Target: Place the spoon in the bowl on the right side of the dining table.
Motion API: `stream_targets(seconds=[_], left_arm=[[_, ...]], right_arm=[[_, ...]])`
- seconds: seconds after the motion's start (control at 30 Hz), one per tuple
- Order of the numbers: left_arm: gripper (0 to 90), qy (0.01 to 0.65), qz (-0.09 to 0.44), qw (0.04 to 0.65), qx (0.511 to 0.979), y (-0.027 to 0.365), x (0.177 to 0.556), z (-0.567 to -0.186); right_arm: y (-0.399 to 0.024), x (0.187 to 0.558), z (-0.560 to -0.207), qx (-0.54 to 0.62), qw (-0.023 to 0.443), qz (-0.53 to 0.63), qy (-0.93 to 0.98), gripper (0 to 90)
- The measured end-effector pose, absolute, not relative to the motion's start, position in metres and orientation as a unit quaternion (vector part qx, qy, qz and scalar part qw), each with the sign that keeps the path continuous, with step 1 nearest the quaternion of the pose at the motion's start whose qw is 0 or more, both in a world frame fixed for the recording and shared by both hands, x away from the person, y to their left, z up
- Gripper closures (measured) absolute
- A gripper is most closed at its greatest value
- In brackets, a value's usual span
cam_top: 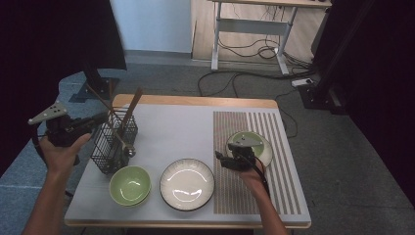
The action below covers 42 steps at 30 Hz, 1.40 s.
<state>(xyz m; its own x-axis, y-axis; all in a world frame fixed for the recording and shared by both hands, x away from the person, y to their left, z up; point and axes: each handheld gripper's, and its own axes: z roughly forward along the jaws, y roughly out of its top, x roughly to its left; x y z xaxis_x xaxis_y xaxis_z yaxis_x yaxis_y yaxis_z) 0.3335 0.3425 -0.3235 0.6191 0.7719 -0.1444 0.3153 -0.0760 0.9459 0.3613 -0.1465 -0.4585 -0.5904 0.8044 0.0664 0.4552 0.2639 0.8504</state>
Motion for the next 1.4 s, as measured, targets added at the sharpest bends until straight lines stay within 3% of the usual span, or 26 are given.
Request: stream_targets(seconds=[1.4], left_arm=[[89.8,0.352,0.169,0.561,0.73,0.291,0.338,-0.337]], right_arm=[[-0.146,0.358,-0.451,0.402,0.194,0.463,0.766,38.4]])
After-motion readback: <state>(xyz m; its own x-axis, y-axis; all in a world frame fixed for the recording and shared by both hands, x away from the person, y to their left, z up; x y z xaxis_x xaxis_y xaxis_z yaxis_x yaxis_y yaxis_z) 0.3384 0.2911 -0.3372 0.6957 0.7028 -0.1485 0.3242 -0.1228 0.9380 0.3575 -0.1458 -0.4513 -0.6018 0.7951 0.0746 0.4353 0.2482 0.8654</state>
